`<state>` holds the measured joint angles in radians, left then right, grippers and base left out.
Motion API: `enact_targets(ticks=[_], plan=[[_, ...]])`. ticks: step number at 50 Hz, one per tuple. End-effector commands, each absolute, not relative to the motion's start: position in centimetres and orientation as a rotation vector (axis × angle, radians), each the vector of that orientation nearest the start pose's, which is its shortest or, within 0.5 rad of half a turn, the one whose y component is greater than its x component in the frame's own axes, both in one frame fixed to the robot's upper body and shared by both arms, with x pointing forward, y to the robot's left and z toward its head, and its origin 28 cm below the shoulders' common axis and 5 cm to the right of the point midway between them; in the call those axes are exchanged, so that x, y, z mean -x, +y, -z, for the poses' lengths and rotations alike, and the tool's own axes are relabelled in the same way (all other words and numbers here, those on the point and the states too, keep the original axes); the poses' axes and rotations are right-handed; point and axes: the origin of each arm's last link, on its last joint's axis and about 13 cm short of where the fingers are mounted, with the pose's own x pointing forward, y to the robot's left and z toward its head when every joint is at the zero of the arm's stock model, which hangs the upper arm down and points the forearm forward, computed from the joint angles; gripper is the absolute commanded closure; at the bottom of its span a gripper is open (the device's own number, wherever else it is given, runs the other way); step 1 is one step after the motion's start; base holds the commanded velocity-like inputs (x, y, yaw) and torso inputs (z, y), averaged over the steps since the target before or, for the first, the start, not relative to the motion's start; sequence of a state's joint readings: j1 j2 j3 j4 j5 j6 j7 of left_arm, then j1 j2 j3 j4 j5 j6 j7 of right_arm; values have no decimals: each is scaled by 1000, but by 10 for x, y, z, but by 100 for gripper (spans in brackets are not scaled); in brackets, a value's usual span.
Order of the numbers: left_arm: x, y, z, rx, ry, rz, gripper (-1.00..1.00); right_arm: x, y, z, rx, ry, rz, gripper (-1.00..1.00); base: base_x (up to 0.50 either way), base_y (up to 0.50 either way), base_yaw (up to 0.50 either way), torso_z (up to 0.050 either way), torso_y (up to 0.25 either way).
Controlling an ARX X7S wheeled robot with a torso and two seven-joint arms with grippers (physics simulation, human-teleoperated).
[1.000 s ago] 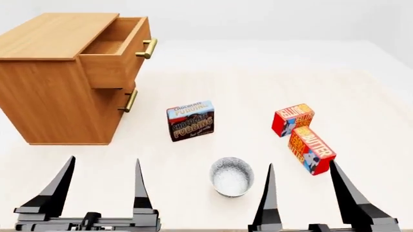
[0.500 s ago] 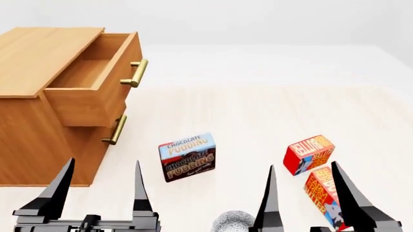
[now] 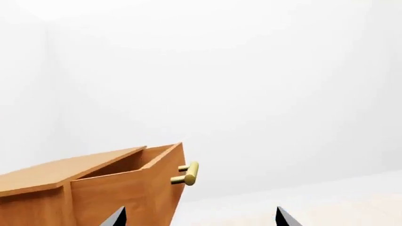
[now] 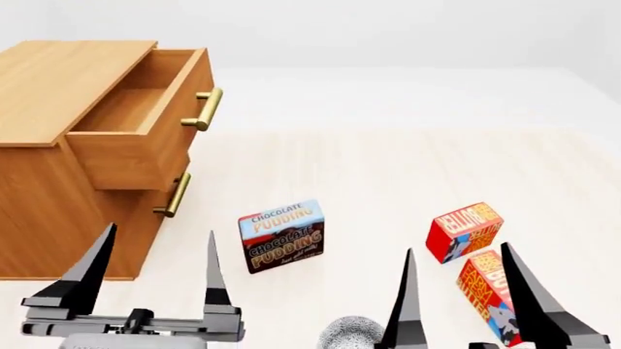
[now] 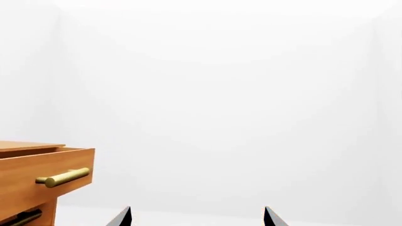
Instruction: Put the bowl in the top drawer of the cabinet.
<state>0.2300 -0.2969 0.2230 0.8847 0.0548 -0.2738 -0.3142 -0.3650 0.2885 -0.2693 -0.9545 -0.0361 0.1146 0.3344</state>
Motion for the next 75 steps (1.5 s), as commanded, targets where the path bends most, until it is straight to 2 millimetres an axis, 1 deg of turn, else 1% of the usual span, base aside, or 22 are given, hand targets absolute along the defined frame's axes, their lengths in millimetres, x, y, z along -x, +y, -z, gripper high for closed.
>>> enact_targets(ticks=[1,2,5,8,11,14,24,28,32,36,41,43,47,50,53,57,60,65,69,75], plan=[[-157,205,-170,-244,-371,32,-100,-106,-84,-139,43,-444,-47,-100,0,0,0,0,0],[-164,206,-176,-248,-359,39,-100,-106,-84,-139,42,-444,-47,-100,0,0,0,0,0],[-188,209,-203,-242,-315,61,-100,-104,-85,-140,39,-446,-47,-100,0,0,0,0,0],[-197,211,-233,-236,-281,80,-100,-103,-85,-140,37,-445,-47,-100,0,0,0,0,0],[-205,211,-253,-253,-248,93,-100,-102,-86,-141,36,-444,-46,-100,0,0,0,0,0],[-214,211,-267,-293,-229,95,-100,-101,-87,-141,39,-440,-44,-100,0,0,0,0,0],[-239,212,-317,-345,-174,75,-100,-96,-88,-144,37,-444,-40,-100,0,0,0,0,0],[-250,212,-332,-359,-161,55,-100,-96,-88,-144,38,-446,-41,-100,0,0,0,0,0],[-267,213,-341,-372,-135,18,-100,-95,-88,-144,39,-446,-42,-100,0,0,0,0,0],[-281,213,-345,-377,-99,-20,-100,-95,-88,-144,38,-444,-42,-100,0,0,0,0,0],[-300,212,-348,-364,-8,-54,-100,-95,-88,-144,40,-442,-42,-100,0,0,0,0,0],[-305,211,-350,-349,34,-47,-100,-95,-88,-144,40,-442,-42,-100,0,0,0,0,0],[-311,210,-353,-304,110,-31,-100,-95,-88,-144,39,-442,-42,-100,0,0,0,0,0],[-316,211,-355,-272,157,-57,-100,-95,-89,-143,37,-442,-41,-100,0,0,0,0,0],[-321,212,-351,-232,248,-77,-100,-95,-89,-143,36,-442,-41,-100,0,0,0,0,0],[-326,211,-349,-128,380,-48,-100,-94,-90,-144,34,-443,-38,-100,0,0,0,0,0],[-326,209,-349,-113,446,-20,-100,-94,-90,-143,34,-443,-38,-100,0,0,0,0,0],[-327,207,-353,-128,478,-50,-100,-93,-90,-143,34,-443,-38,-100,0,0,0,0,0],[-329,208,-351,-126,517,-44,-100,-93,-89,-143,35,-444,-40,-100,0,0,0,0,0],[-331,211,-348,-129,530,-57,-100,-93,-90,-143,34,-444,-39,-100,0,0,0,0,0]])
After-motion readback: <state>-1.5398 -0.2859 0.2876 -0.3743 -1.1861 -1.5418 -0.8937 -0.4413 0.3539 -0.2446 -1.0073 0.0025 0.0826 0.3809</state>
